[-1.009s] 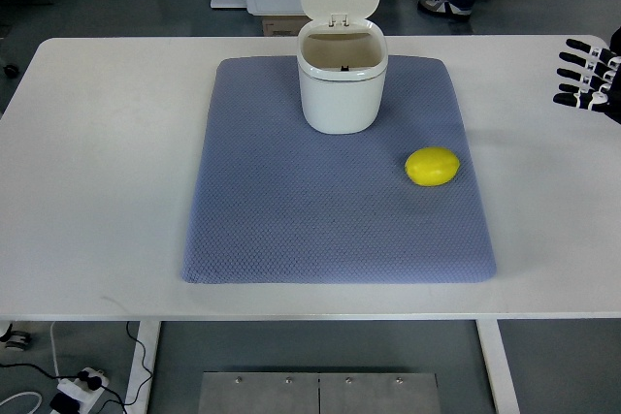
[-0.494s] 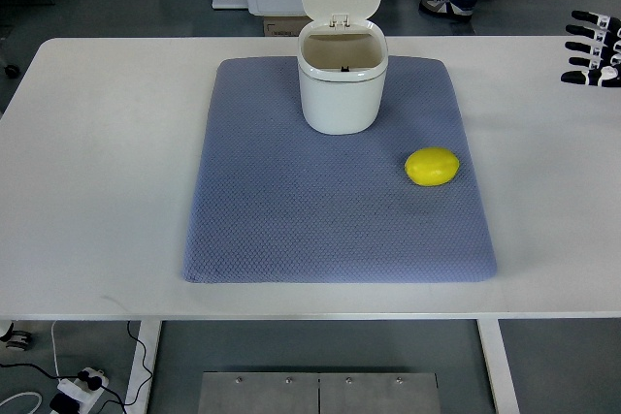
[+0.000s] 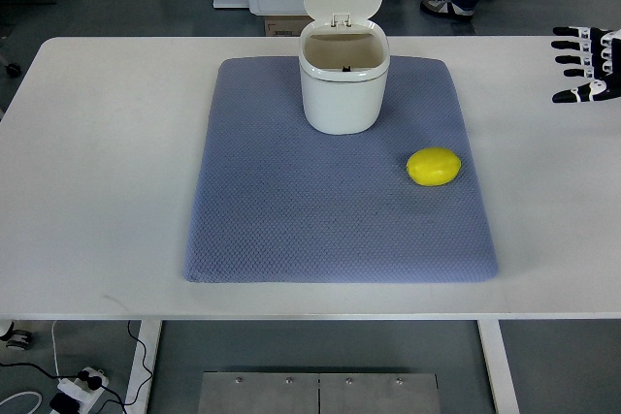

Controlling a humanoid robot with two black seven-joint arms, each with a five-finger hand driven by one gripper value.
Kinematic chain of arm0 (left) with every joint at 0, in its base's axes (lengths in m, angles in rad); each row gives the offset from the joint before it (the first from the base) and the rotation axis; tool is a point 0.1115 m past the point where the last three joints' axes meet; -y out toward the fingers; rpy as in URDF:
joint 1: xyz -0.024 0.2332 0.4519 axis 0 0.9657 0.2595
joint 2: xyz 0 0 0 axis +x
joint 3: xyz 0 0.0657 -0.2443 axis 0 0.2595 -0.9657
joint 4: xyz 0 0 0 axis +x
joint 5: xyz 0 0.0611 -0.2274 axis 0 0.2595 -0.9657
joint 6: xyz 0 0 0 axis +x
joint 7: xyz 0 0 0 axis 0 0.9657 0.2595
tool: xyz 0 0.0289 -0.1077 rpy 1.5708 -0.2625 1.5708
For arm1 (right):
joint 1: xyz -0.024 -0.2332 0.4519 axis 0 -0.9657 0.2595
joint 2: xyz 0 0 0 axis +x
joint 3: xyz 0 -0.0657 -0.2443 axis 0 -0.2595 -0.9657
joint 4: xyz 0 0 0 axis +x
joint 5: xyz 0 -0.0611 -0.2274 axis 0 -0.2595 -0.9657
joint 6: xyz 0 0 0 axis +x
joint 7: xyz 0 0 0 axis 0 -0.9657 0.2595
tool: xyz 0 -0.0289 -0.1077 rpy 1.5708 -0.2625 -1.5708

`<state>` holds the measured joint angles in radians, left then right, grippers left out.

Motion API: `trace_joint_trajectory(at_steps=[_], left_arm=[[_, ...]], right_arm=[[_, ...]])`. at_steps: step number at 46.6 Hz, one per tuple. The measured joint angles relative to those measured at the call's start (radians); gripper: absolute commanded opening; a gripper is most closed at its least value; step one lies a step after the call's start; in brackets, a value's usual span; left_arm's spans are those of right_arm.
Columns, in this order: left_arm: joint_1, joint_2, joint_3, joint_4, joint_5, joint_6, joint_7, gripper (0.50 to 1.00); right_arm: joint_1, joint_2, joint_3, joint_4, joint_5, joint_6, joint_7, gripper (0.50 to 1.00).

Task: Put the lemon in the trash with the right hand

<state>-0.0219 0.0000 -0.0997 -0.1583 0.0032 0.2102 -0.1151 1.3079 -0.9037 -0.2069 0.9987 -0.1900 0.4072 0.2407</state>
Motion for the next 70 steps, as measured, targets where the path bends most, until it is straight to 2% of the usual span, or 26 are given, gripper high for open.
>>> trace_joint_trajectory(at_steps=[14, 33, 46, 70], left_arm=[[0.000, 0.000, 0.000, 0.000, 0.000, 0.000, 0.000, 1.000], [0.000, 0.000, 0.000, 0.000, 0.000, 0.000, 0.000, 1.000], [0.000, 0.000, 0.000, 0.000, 0.000, 0.000, 0.000, 1.000], [0.000, 0.000, 0.000, 0.000, 0.000, 0.000, 0.000, 1.000]], right_arm=[[0.187, -0.003, -0.213, 0.110, -0.009, -0.035, 0.006, 1.000], [0.417, 0.065, -0.467, 0.266, -0.099, -0.224, 0.003, 1.000], [0.540, 0.172, -0.604, 0.354, -0.103, -0.295, 0.003, 1.000], [0.612, 0.427, -0.774, 0.359, -0.091, -0.419, 0.002, 1.000]])
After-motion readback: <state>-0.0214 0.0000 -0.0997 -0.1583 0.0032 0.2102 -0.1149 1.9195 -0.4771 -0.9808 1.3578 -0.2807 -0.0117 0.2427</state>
